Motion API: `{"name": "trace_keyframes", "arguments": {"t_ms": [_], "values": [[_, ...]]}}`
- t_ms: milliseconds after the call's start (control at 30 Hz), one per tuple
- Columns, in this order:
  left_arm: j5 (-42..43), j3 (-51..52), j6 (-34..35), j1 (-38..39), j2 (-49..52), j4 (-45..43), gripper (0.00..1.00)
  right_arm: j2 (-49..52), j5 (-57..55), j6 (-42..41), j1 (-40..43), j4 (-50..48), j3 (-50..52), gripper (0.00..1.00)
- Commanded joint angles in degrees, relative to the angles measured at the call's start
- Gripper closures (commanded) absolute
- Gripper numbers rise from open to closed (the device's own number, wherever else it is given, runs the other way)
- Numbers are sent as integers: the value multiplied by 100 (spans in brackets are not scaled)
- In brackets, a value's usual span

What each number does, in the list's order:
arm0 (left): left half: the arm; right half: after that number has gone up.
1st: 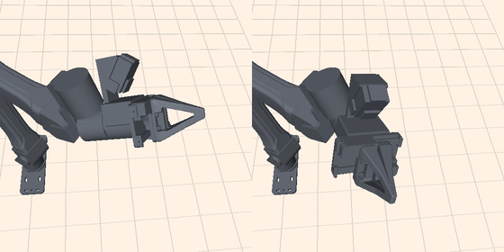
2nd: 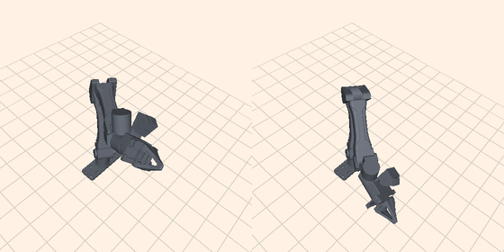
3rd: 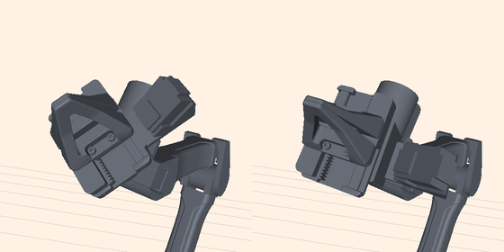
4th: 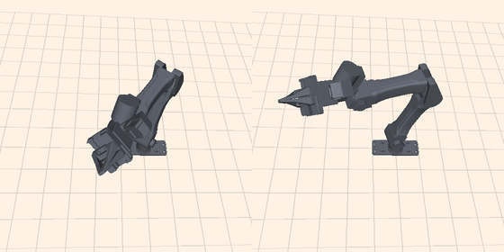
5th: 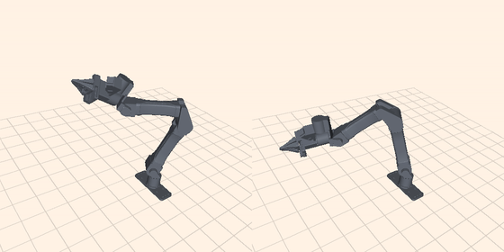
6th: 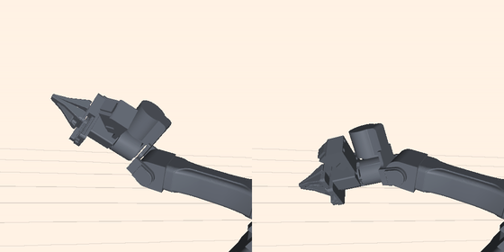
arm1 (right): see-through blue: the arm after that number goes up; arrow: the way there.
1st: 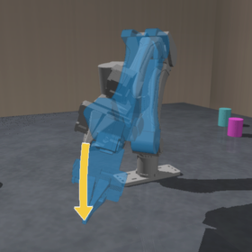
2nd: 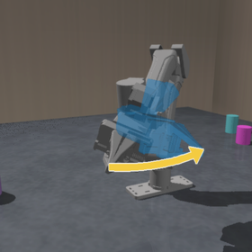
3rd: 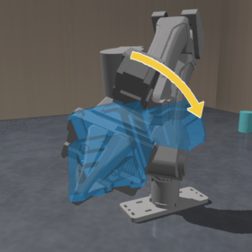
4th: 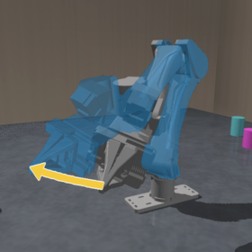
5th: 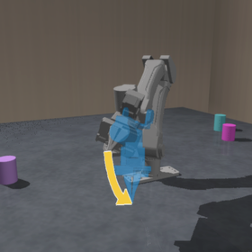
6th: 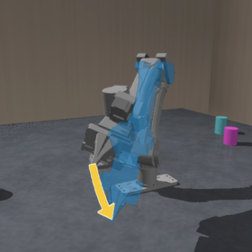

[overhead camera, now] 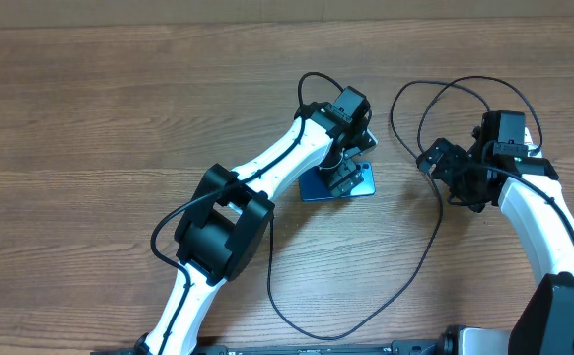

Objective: Plug charger to phone and switch on socket

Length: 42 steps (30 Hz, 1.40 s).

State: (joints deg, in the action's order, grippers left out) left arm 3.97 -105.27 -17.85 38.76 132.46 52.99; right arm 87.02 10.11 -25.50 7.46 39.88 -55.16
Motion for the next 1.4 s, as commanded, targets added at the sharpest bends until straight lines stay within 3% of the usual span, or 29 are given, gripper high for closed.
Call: {"name": "trace_keyframes", "arguments": {"t_ms": [0, 100, 233, 567, 800, 933, 1267, 1367], "values": [[-243, 103, -396, 0, 415, 315, 3, -22, 20, -22, 0, -33, -70, 0], [-166, 103, -516, 2, 415, 577, 5, -22, 22, -22, 0, -33, -70, 0], [544, 103, -960, 2, 415, 791, 4, -22, 22, -22, 0, -33, -68, 0], [619, 103, -935, 20, 415, 203, 0, -22, 22, -22, 0, -33, -68, 0], [601, 103, -800, 63, 415, 505, 22, -22, 22, -22, 0, -33, -70, 0], [590, 103, -337, 4, 415, 581, 16, -22, 20, -22, 0, -33, -70, 0], [-59, 103, -614, -72, 415, 1158, 0, -22, 20, -22, 0, -33, -70, 0], [-13, 105, -544, -15, 415, 1104, 0, -22, 22, -22, 0, -33, -68, 0]]}}
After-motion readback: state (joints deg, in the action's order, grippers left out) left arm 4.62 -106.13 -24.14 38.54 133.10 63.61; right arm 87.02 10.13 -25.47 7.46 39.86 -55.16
